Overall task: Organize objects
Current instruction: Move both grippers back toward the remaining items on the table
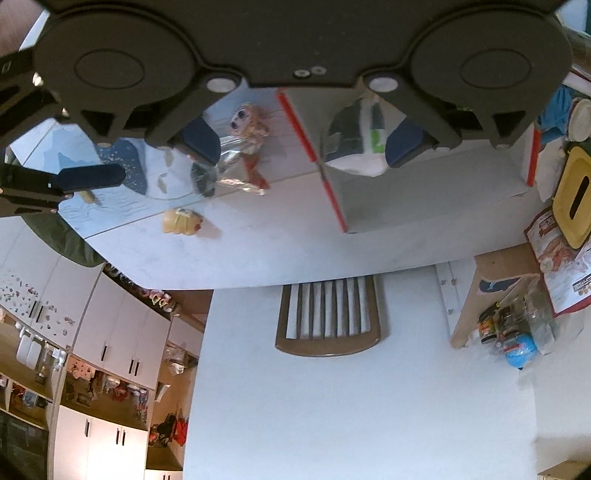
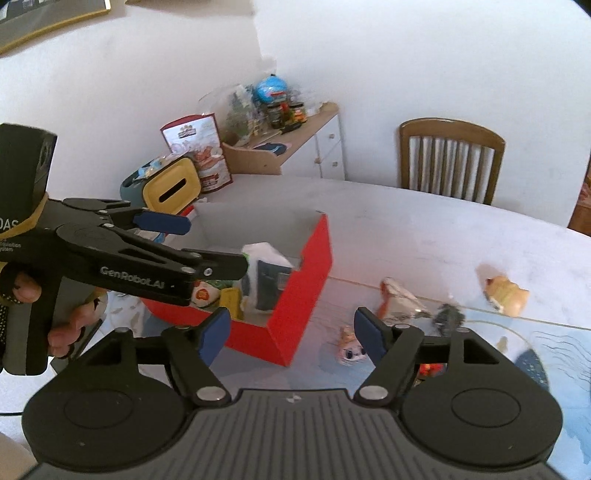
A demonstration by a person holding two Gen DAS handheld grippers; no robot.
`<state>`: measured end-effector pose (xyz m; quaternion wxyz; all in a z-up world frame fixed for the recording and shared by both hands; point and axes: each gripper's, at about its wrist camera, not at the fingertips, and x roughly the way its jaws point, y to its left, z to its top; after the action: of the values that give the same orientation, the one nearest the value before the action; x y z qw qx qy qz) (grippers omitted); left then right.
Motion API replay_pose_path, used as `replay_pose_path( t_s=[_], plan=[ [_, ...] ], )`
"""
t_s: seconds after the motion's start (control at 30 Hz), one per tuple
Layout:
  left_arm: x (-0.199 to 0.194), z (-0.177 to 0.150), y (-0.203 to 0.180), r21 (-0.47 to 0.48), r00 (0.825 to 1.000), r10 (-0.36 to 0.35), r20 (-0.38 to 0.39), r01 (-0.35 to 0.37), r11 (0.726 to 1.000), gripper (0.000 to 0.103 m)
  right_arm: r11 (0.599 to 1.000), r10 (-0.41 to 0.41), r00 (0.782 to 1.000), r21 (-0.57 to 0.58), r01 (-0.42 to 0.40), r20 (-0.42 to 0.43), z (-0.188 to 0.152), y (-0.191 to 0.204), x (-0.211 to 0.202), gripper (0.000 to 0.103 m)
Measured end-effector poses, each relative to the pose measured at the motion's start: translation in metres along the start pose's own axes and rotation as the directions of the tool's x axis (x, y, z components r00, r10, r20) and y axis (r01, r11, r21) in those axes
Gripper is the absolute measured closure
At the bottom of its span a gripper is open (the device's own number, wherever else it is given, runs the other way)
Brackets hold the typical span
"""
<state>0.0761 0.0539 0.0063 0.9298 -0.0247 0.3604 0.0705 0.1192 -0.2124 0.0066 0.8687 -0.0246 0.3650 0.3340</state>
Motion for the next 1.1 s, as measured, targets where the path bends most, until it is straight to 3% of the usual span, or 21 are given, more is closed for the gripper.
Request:
replay_pose_path(
  t_s=[0.07,0.4,0.8,0.97,1.1],
  plan=[
    [0.000,-0.001,-0.009,0.009,1.000,-0.002,0.005,0.002,1.000,0.005,1.000,-0.007,1.000,0.009,0.007,0.019,-0.004,-0.009,-0.009,0.024],
    [0.010,-0.004,-0.049,0.041,0.999,-0.021,0.035,0.019,0.999,0.001,0.994,-0.097,0.992,0.064,0.092,0.078,-0.035,-0.070,-0.044,0.020],
    [0.053,-0.026,-0.102,0.131,0.998,-0.070,0.000,0.069,0.989,0.001,0.979,-0.184,0.983,0.093,0.182,0.012,-0.084,-0.128,-0.042,0.019],
    [0.077,-0.040,-0.123,0.150,0.990,-0.125,-0.058,0.133,0.980,0.001,0.978,-0.182,0.983,0.094,0.184,-0.027,-0.099,-0.145,-0.028,0.019],
    [0.095,-0.047,-0.132,0.146,0.989,-0.127,-0.074,0.136,0.980,0.001,0.981,-0.176,0.982,0.075,0.181,-0.066,-0.110,-0.155,-0.014,0.019]
  ],
)
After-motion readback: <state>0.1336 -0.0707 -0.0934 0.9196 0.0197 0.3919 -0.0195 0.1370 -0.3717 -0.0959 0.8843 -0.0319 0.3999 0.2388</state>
